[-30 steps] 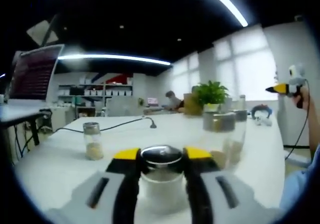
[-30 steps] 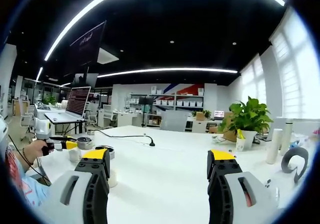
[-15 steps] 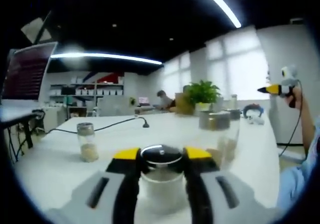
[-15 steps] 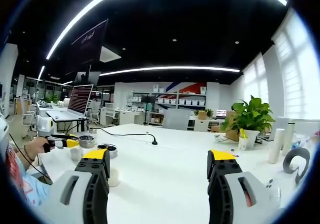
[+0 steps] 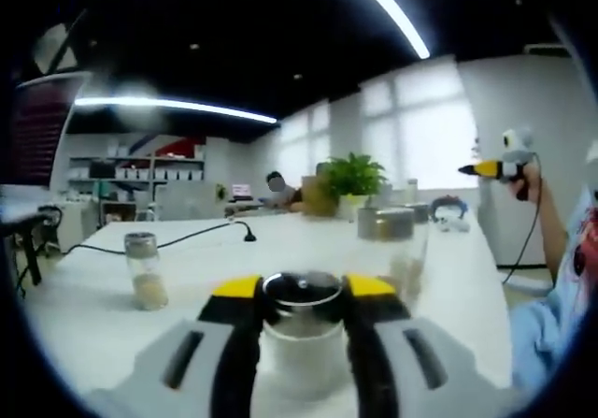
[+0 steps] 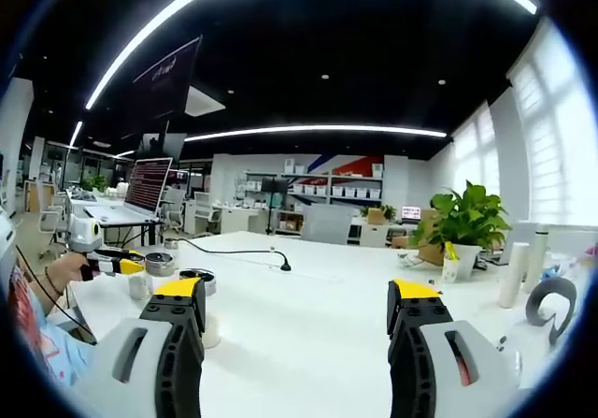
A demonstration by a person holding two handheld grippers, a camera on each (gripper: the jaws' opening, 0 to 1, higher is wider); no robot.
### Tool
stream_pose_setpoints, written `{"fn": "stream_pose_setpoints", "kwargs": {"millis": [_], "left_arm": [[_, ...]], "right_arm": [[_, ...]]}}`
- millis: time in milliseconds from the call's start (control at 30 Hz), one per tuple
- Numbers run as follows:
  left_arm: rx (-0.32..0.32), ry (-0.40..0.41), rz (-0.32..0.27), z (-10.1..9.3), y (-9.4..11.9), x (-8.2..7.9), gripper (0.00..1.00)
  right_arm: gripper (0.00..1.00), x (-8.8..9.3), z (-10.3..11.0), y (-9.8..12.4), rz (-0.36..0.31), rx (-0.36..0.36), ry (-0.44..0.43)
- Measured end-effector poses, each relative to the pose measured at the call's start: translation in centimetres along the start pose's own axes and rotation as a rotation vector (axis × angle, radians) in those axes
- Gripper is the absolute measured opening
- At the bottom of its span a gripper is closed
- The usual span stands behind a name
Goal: Rotate the seasoning bottle until the label or dispensing opening points toward the visible target arrow and the bottle remains upright within the marked orientation range
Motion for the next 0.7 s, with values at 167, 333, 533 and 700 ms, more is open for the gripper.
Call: {"fn": "stream_pose_setpoints", "kwargs": {"millis": [167,333,533,700], "left_arm": [[0.031,-0.010,0.009,0.0,0.0,0.0,0.35],[0.055,-0.013,0.013,0.0,-0.1,0.0,0.35],[0.106,-0.005,0.024,0.2,-0.2,0.0,0.35],[0.146,-0.001,0.030,0.3,-0.2,0.0,0.35]], "right_arm": [[0.82,0.3,0.1,-0.1,0.012,-0.012,-0.017],[0.82,0.3,0.5,0.0,0.014,-0.029,-0.032],[0.82,0.0,1.6,0.2,0.005,-0.059,-0.012],[0.82,0.2,1.9,0.1,0.017,-0.078,-0.023]]}}
Point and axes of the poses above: the point that each gripper's makers call its tool centre point, and the gripper's own axes: y roughly backward along the fingers, z roughly to its left, x roughly out of its underside, the point moved 5 cm from there along y, roughly backward along the fingers, and after that the axes turned 13 degrees about x, right-handed, at the moved point
